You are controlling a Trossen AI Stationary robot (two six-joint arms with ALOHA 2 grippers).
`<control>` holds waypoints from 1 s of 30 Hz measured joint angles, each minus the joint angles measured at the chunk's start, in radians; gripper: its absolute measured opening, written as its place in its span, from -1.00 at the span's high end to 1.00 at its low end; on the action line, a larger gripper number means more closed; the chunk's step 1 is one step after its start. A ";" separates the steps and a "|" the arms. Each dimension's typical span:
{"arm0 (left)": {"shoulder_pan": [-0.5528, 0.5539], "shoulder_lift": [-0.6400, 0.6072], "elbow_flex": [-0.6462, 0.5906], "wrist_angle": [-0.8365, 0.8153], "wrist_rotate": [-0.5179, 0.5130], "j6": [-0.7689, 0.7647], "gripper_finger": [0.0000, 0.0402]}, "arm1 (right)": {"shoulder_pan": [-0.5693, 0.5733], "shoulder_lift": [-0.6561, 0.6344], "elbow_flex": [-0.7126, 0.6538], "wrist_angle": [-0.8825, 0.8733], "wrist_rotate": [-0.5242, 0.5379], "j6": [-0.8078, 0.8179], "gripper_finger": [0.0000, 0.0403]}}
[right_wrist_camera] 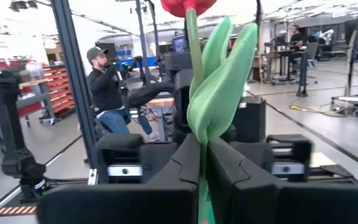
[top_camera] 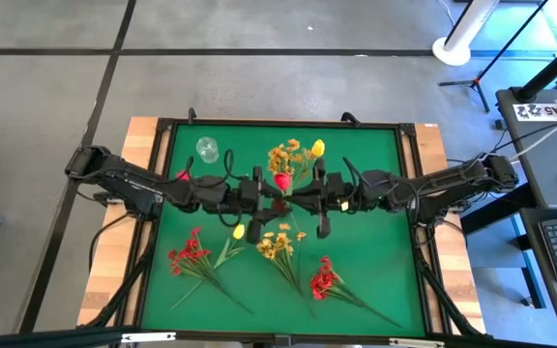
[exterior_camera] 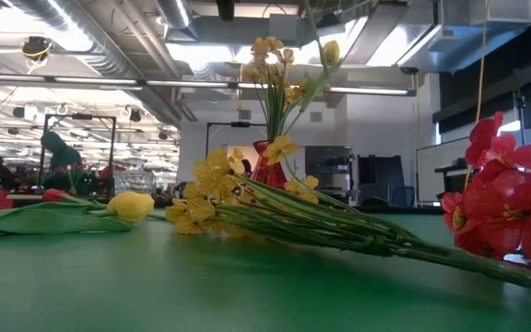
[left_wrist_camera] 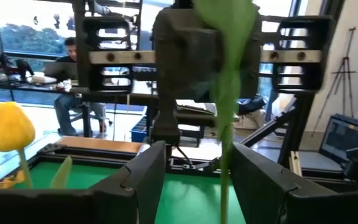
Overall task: Sort flowers into vase by color
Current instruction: Put the right red flower into the transparent vase
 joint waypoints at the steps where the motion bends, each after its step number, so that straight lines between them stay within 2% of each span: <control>1: 0.000 0.000 0.000 0.000 -0.010 0.000 0.19 | 0.000 0.000 0.000 0.000 0.000 0.000 0.94; 4: -0.005 0.000 0.000 -0.005 -0.046 0.000 0.36 | -0.001 0.000 0.000 -0.006 0.003 0.000 0.94; 9: -0.020 0.000 0.000 -0.008 -0.084 0.001 0.85 | -0.001 0.000 0.000 -0.019 0.014 -0.003 0.94; 11: -0.031 0.000 0.000 -0.015 -0.117 0.003 0.95 | -0.001 0.000 0.000 -0.026 0.018 -0.016 0.91; 16: -0.056 -0.014 0.000 -0.053 -0.212 0.052 0.98 | -0.001 -0.007 0.000 -0.042 0.004 -0.054 0.71; 25: -0.109 -0.208 0.001 -0.294 -0.420 0.091 0.99 | 0.001 -0.097 0.000 -0.192 -0.005 -0.042 -0.01; 27: -0.121 -0.267 0.001 -0.377 -0.487 0.104 0.99 | 0.001 -0.118 0.000 -0.221 -0.005 -0.040 -0.13; 30: -0.126 -0.352 0.001 -0.529 -0.659 0.106 1.00 | 0.001 -0.148 0.000 -0.275 -0.004 -0.018 -0.23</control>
